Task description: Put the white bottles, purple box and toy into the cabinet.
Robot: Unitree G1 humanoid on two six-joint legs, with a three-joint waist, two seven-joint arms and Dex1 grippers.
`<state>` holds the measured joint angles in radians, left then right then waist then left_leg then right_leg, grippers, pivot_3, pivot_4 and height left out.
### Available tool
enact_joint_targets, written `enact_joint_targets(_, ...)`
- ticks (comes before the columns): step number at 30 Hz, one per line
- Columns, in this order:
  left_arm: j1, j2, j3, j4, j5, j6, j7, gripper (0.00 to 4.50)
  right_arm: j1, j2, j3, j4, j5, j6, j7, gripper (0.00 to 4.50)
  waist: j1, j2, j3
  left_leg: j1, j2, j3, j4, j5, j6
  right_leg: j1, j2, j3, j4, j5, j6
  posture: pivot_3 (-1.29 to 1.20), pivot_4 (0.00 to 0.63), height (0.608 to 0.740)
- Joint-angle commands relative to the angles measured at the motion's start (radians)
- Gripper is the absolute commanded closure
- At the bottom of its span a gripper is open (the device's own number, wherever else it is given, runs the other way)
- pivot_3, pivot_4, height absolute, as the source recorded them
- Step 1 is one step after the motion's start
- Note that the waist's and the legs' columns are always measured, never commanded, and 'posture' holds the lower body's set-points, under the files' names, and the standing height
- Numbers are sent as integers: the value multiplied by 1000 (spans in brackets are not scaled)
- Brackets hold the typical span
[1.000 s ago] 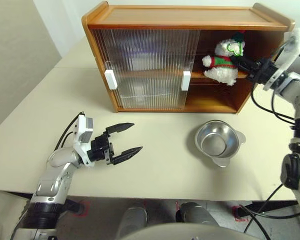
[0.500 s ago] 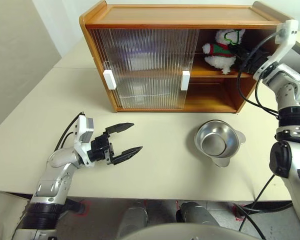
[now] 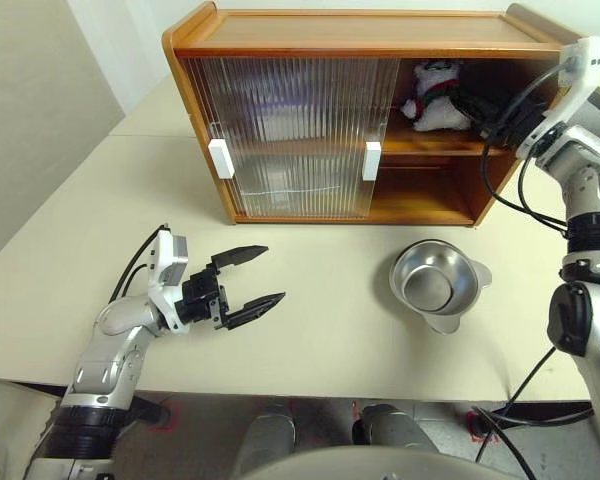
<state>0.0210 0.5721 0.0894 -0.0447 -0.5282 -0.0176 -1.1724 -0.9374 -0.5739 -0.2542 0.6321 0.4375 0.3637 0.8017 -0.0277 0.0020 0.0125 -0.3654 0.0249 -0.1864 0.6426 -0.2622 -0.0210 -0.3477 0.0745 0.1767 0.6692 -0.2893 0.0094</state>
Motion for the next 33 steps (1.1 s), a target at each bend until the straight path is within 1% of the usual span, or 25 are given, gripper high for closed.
enact_joint_targets(1,2,1,-17,-7,16,1,-4,0,26,-49,8,-57,4,61,45,17,3,0,0,0,0,0,0,0,0,0,0,0,0,0,0,-41,12,740)
enact_joint_targets(5,8,3,-13,-9,14,-3,-7,0,163,-197,3,-270,213,413,327,17,20,0,0,-2,-3,0,0,1,-1,1,1,-1,-1,-3,1,-37,14,740)
enact_joint_targets(7,11,5,-11,-7,13,-5,-8,0,244,-269,0,-335,281,494,447,17,21,-1,0,0,-4,2,1,3,-5,3,2,0,0,-8,-2,-37,14,740)
enact_joint_targets(8,13,5,-11,-7,13,-5,-9,0,274,-297,-5,-332,297,534,472,17,22,-1,0,0,-4,3,2,7,-13,4,2,1,0,-9,-2,-46,17,740)
enact_joint_targets(10,15,4,-11,-8,13,-6,-8,0,311,-327,-14,-310,315,582,494,17,19,-1,0,1,-6,3,3,8,-15,7,2,2,0,-14,-5,-46,18,740)
enact_joint_targets(12,15,3,-12,-9,13,-6,-8,0,377,-361,-22,-307,357,675,532,17,17,-2,-1,2,-6,5,4,8,-14,8,2,3,0,-14,-4,-43,19,740)
enact_joint_targets(13,15,2,-12,-9,13,-7,-7,0,414,-370,-27,-301,371,713,539,17,17,-2,-1,3,-6,5,5,8,-14,8,2,3,0,-14,-3,-42,21,740)
enact_joint_targets(14,14,2,-12,-8,13,-7,-7,0,446,-375,-29,-290,374,735,538,17,18,-3,-1,3,-6,4,6,7,-13,9,2,3,0,-16,1,-37,22,740)
enact_joint_targets(15,14,1,-12,-7,13,-8,-6,0,484,-368,-26,-272,352,712,522,17,19,-4,-1,4,-6,4,7,5,-9,11,2,3,0,-18,4,-37,22,740)
enact_joint_targets(16,15,0,-12,-7,14,-9,-6,0,512,-358,-26,-251,328,684,500,17,19,-4,-1,4,-6,4,9,1,-2,12,2,3,0,-18,5,-33,25,740)
enact_joint_targets(19,20,-2,-12,-7,15,-11,-4,0,558,-314,-56,-210,291,621,408,17,16,-3,0,6,-6,3,14,0,0,14,2,3,0,-17,7,-33,25,740)
enact_joint_targets(22,27,-3,-11,-11,17,-13,-1,0,582,-275,-70,-197,295,661,332,17,10,-2,0,7,-6,3,15,-1,2,15,2,3,1,-15,7,-36,28,740)
enact_joint_targets(24,29,-2,-11,-11,18,-14,0,0,600,-267,-56,-192,289,694,303,17,9,-2,0,7,-6,2,15,-2,2,14,2,3,1,-14,6,-36,28,740)
enact_joint_targets(30,25,-1,-9,-8,19,-16,1,0,638,-260,-43,-185,293,750,291,17,10,-2,0,3,-6,2,15,-2,2,11,1,2,1,-13,6,-36,28,740)
enact_joint_targets(33,25,-1,-7,-8,20,-18,3,0,672,-260,-34,-196,292,775,296,17,11,-2,0,0,-7,2,15,-2,2,9,1,2,1,-11,0,-36,28,740)
